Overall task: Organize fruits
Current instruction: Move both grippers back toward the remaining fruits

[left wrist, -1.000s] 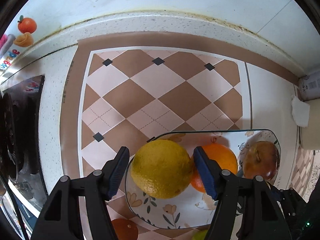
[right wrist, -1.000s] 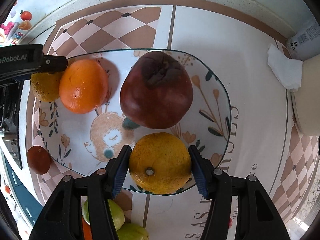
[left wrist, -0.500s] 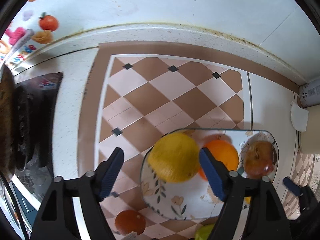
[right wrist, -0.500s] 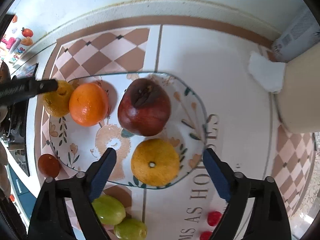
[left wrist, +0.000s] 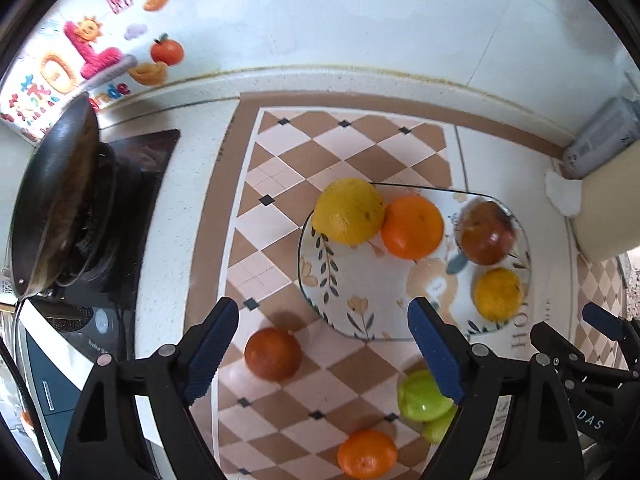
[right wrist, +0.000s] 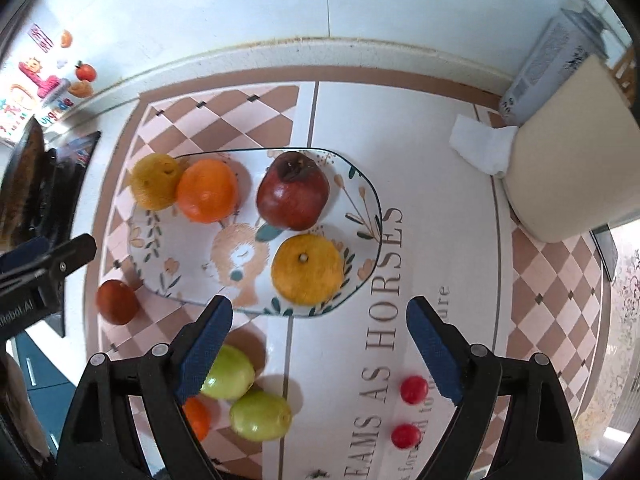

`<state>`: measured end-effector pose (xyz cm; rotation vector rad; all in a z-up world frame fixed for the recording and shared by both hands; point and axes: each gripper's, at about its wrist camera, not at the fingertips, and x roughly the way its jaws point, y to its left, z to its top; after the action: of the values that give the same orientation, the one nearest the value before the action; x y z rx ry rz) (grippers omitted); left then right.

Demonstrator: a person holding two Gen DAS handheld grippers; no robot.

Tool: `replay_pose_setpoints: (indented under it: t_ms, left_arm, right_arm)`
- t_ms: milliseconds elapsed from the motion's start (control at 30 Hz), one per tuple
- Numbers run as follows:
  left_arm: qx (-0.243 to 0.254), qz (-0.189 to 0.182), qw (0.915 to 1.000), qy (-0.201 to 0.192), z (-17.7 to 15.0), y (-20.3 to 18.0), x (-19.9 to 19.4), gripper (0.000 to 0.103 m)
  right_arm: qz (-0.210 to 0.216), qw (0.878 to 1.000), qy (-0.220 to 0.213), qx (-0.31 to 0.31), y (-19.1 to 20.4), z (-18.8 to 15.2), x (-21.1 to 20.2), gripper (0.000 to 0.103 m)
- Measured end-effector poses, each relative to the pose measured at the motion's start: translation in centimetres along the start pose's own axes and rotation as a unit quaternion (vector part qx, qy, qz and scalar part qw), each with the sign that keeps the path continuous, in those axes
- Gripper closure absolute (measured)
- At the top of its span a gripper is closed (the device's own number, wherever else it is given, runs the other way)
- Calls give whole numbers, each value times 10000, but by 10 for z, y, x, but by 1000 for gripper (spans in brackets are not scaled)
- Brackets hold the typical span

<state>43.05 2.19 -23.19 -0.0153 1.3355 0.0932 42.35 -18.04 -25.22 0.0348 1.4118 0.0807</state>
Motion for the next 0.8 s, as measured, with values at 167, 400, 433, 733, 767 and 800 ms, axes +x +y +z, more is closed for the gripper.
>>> replay_pose_setpoints:
  t_ms: [167,400,433,733,767,800]
  left_arm:
    - [61,-63,9993,-353,-18,-1,-39,16]
    - [198,-187,9970,-727,-41,-4,-85,16]
    - [221,-178,9965,-791,-44,-5,-92,16]
    - [244,-359,9944,-968,-70,-4,-126,16]
    - [237,-371,9943,-969,-72,-4,-127,16]
    - [243,-365,9942,-984,-74,-4,-129,16]
  right_arm:
    - [61,9995,-296,19,0,-19,-35,12]
    - [38,9979,-646,10,4,-45,-83,12]
    - [36,9977,-682,29,3,-49,-89,12]
    - [167,9955,-932,85,2,-71,-132,12]
    - [192,9951,-964,82,3,-73,-137,12]
    - [202,9950,-977,81,3,-74,-139,12]
